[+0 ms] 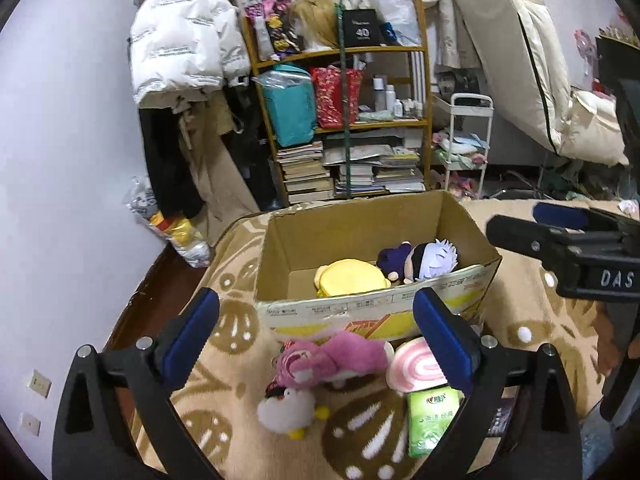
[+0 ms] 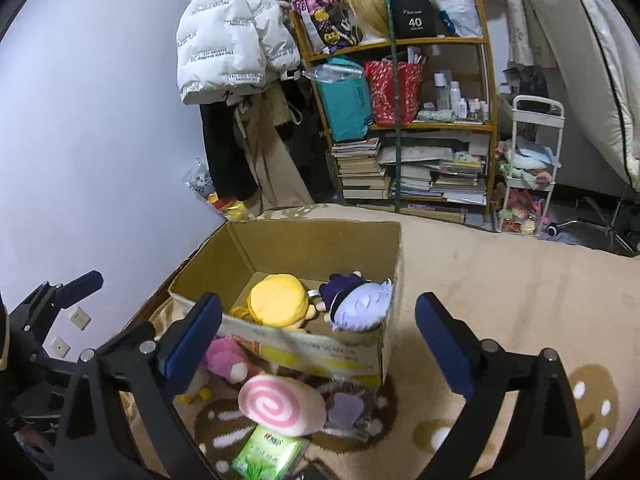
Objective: Organize soft objects
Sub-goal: 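Move the left tool to the green tissue pack while the right tool approaches the black Face box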
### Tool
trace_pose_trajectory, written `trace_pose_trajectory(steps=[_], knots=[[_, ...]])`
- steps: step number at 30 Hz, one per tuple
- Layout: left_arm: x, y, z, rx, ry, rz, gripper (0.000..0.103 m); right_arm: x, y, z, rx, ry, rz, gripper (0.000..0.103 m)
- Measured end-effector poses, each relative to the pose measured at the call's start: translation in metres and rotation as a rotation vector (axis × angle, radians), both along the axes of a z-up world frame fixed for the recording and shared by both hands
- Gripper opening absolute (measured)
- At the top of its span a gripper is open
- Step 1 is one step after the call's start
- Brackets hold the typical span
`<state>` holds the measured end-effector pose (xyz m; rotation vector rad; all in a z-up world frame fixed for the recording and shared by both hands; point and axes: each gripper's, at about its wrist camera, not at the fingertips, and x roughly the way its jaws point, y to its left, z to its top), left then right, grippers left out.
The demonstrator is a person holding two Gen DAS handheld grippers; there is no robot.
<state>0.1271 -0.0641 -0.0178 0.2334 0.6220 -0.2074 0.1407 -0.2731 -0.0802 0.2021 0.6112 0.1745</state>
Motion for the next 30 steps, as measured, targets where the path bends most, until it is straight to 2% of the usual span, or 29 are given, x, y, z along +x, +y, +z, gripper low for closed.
trace_pose_trajectory(steps=[9, 16, 30], knots=[[-0.03, -0.001, 0.011, 0.008, 0.026, -0.01, 0.096, -0.04, 0.001, 0.012, -0.012, 0.027, -0.028, 0.102], [-0.046, -0.002, 0.01, 0.027, 0.071, -0.025, 0.096, -0.058, 0.006, 0.014, -0.059, 0.05, -0.047, 0.102], [-0.068, -0.009, -0.008, 0.06, 0.104, -0.058, 0.096, -0.08, 0.002, 0.002, -0.069, 0.117, -0.09, 0.102]])
